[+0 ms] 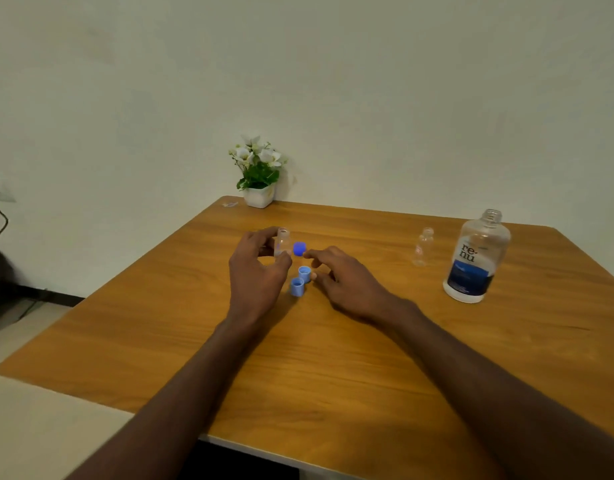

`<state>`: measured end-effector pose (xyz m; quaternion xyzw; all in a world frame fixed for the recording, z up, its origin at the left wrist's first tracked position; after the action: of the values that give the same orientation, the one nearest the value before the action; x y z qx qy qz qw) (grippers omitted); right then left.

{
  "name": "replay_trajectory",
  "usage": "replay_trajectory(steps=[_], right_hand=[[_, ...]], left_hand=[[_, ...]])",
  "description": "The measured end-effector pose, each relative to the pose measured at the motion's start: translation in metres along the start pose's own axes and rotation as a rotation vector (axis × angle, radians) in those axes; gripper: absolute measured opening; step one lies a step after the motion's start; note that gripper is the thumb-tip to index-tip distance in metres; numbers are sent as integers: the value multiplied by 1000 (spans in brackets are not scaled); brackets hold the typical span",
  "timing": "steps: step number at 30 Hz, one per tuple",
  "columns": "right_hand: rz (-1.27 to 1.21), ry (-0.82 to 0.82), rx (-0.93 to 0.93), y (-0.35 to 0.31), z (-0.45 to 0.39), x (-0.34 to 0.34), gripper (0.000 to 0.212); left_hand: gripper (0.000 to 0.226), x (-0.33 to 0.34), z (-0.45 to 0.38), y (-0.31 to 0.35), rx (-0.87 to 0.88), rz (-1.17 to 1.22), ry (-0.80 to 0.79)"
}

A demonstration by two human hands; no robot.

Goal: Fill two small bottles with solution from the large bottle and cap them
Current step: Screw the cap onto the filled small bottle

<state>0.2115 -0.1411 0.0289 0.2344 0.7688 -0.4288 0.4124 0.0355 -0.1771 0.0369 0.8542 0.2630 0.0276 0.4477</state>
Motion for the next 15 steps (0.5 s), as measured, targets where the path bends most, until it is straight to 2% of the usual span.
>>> replay_trajectory(steps=[3,5,7,11,15], right_hand=[[66,-10,-10,6,-8,10,48],[105,3,-21,8,-9,13,41],[39,47,-13,10,-10,14,33],[-240,287,71,19,-3,-1,27],[-406,537,125,27,7,-32,32]], left_hand=[[39,1,-2,-7,-41,9,7],[41,2,-4,-9,-74,14,-1],[41,3,-5,-10,-94,22,-3],[42,7,-5,-6,-86,4,-5],[39,22,-6,9,-66,42,-12]])
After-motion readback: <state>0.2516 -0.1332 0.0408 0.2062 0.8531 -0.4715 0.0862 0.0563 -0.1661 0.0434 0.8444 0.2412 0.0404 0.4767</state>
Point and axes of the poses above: each hand's wrist, its own z-axis away from the middle knuckle, its own x-axis out of the palm, y = z × x, the point moved 3 cm from there along -z, towards the middle knuckle, and after that the axes turned 2 degrees about z, right-handed, at the moved point
